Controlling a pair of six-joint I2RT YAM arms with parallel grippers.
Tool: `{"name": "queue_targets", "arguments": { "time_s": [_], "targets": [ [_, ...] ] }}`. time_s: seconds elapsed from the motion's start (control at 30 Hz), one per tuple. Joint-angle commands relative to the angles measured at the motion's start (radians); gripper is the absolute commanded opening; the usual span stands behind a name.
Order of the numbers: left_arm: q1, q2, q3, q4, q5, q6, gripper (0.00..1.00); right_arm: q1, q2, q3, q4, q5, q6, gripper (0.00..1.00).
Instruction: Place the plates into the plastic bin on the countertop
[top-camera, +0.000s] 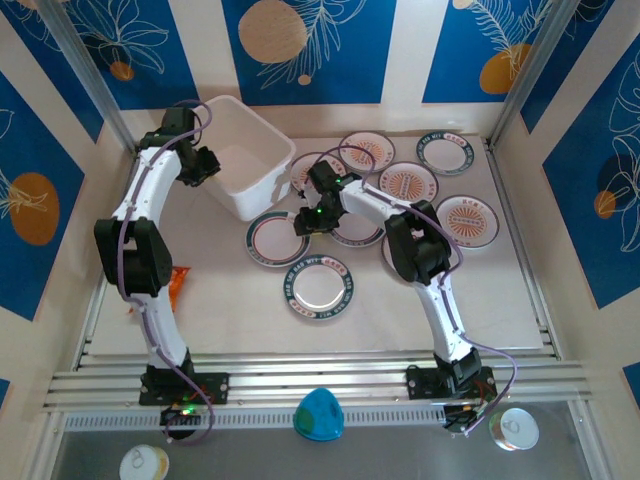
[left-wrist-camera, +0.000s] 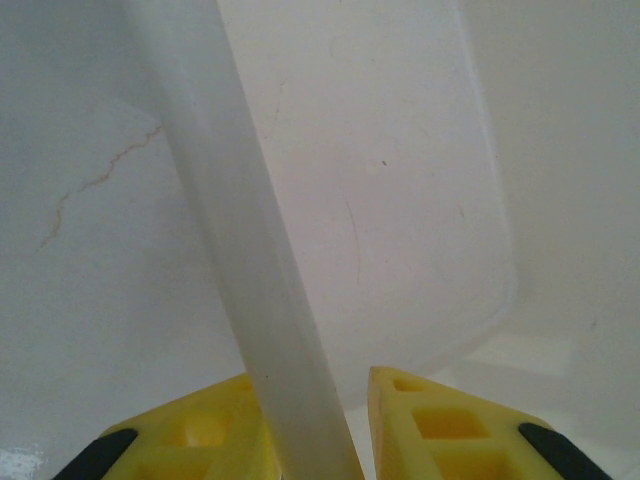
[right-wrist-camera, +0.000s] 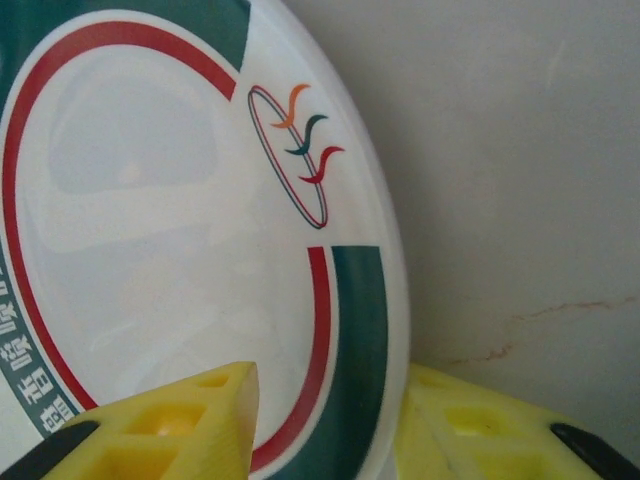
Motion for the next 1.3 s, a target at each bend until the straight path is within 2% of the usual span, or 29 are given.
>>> {"name": "queue_targets", "arguments": {
  "time_s": [0.0, 0.2, 0.57, 0.77, 1.27],
  "targets": [
    [0.012, -0.004, 0.028, -0.041, 0.028, 0.036, 0.28, 0.005, 0.020, 0.029, -0.028, -0.030, -0.012, 0.36],
    [0.012, -0.004, 0.026, -0.049, 0.025, 0.047, 0.28, -0.007, 0.009, 0.029, -0.018, -0.054, 0.023, 0.24],
    [0.015, -0.016, 0.027, -0.045, 0.029, 0.049, 0.28, -0.024, -0.085, -0.036, 0.070, -0.110, 0.112, 0.12],
    [0.019, -0.017, 0.027, -0.044, 0.043, 0.054, 0.28, -0.047, -0.144, -0.097, 0.151, -0.158, 0.190, 0.07],
    [0.025, -0.017, 0.027, -0.059, 0.066, 0.083, 0.28, -0.063, -0.254, -0.217, 0.176, -0.182, 0.218, 0.00]
  ]
}}
